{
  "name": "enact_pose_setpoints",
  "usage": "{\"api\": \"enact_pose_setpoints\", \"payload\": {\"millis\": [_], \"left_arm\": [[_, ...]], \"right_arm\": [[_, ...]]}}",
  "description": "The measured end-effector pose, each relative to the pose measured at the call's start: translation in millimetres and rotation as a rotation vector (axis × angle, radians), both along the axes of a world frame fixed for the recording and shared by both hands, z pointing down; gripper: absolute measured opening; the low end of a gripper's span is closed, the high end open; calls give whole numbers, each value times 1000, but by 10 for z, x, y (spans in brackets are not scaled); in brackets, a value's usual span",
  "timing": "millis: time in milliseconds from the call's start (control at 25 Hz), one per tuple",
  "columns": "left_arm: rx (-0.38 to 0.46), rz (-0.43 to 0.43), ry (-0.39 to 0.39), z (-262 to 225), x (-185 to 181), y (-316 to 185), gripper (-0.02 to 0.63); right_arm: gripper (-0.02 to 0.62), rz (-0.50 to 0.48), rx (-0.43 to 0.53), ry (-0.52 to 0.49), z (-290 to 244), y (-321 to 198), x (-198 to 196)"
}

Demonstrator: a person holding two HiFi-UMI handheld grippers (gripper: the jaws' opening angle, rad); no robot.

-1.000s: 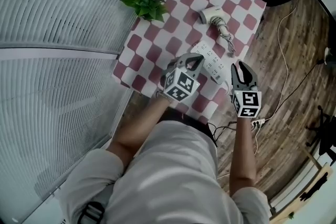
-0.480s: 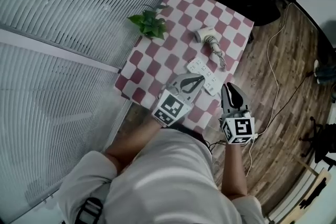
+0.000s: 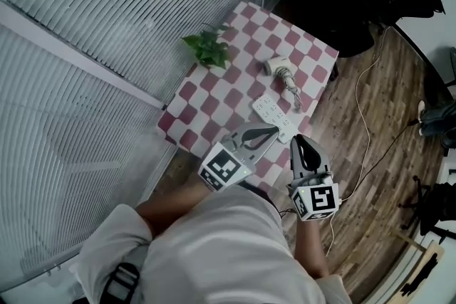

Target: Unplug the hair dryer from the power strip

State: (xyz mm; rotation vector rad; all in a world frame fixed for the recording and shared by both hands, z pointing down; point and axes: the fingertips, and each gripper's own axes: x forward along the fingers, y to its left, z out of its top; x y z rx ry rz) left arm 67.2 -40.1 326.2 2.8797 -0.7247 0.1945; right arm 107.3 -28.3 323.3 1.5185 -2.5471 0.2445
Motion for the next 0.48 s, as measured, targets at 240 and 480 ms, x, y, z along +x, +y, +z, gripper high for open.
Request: {"api": "enact_pose_setpoints", "payload": {"millis": [240, 480], "left_arm": [[46, 4, 70, -338, -65, 169, 31], [87, 24, 136, -660, -93, 324, 29]], "right_arm": [[45, -46, 53, 8, -333, 200, -192], [41, -63, 85, -15, -608, 353, -218]]}}
